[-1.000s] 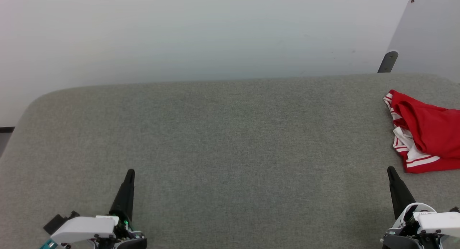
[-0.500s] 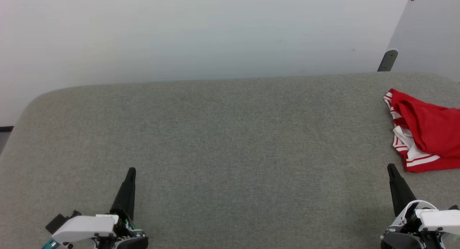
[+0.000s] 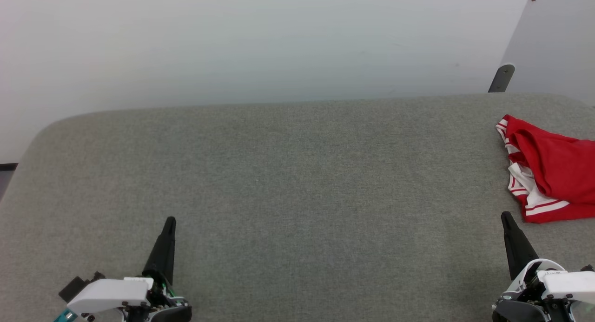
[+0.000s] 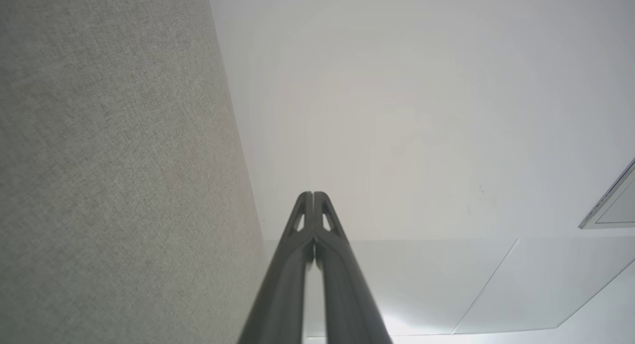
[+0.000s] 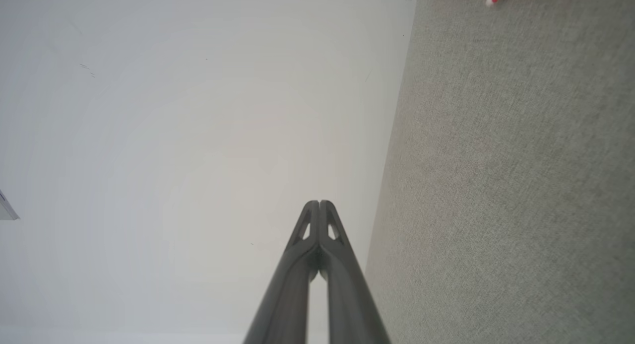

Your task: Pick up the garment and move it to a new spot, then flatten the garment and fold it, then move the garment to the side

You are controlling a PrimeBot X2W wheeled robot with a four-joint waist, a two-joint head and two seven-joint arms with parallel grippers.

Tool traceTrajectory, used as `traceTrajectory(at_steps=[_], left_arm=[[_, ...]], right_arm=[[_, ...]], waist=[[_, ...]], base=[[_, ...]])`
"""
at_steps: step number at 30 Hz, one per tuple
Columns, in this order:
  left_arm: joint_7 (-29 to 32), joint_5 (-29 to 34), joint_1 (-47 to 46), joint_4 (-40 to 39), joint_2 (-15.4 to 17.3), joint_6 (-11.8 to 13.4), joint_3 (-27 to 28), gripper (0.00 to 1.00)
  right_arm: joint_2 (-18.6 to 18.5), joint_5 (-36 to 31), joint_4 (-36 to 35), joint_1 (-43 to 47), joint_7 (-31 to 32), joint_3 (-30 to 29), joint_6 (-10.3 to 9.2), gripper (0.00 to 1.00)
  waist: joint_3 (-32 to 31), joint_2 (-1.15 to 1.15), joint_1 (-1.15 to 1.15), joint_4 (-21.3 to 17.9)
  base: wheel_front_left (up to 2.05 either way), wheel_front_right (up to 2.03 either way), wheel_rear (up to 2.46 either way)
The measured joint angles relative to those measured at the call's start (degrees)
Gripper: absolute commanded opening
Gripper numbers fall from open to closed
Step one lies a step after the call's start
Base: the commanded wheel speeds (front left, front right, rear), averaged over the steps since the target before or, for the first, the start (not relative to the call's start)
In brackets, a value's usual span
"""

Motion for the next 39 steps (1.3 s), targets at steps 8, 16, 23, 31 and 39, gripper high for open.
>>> traceTrajectory(at_steps=[8, 16, 23, 31, 39], left_arm=[[0.0, 0.0, -0.01, 0.0, 0.0, 0.0, -0.01, 0.0], [0.0, 0.0, -0.01, 0.0, 0.0, 0.0, -0.01, 0.0], [0.0, 0.0, -0.01, 0.0, 0.0, 0.0, 0.0, 0.0], [0.0, 0.0, -0.01, 0.0, 0.0, 0.0, -0.01, 0.0], [0.0, 0.0, -0.01, 0.0, 0.0, 0.0, 0.0, 0.0]], right_arm=[[0.0, 0.0, 0.0, 0.0, 0.0, 0.0, 0.0, 0.0], [0.0, 0.0, 0.0, 0.0, 0.0, 0.0, 0.0, 0.0], [0.0, 0.0, 0.0, 0.0, 0.0, 0.0, 0.0, 0.0], [0.0, 0.0, 0.0, 0.0, 0.0, 0.0, 0.0, 0.0], [0.0, 0.0, 0.0, 0.0, 0.0, 0.0, 0.0, 0.0]], waist=[[0.0, 0.0, 0.0, 0.0], [0.0, 0.0, 0.0, 0.0], [0.0, 0.0, 0.0, 0.0], [0.0, 0.0, 0.0, 0.0], [0.0, 0.0, 0.0, 0.0]], base=[[0.0, 0.0, 0.0], [0.0, 0.0, 0.0], [0.0, 0.0, 0.0], [0.0, 0.0, 0.0], [0.0, 0.0, 0.0]])
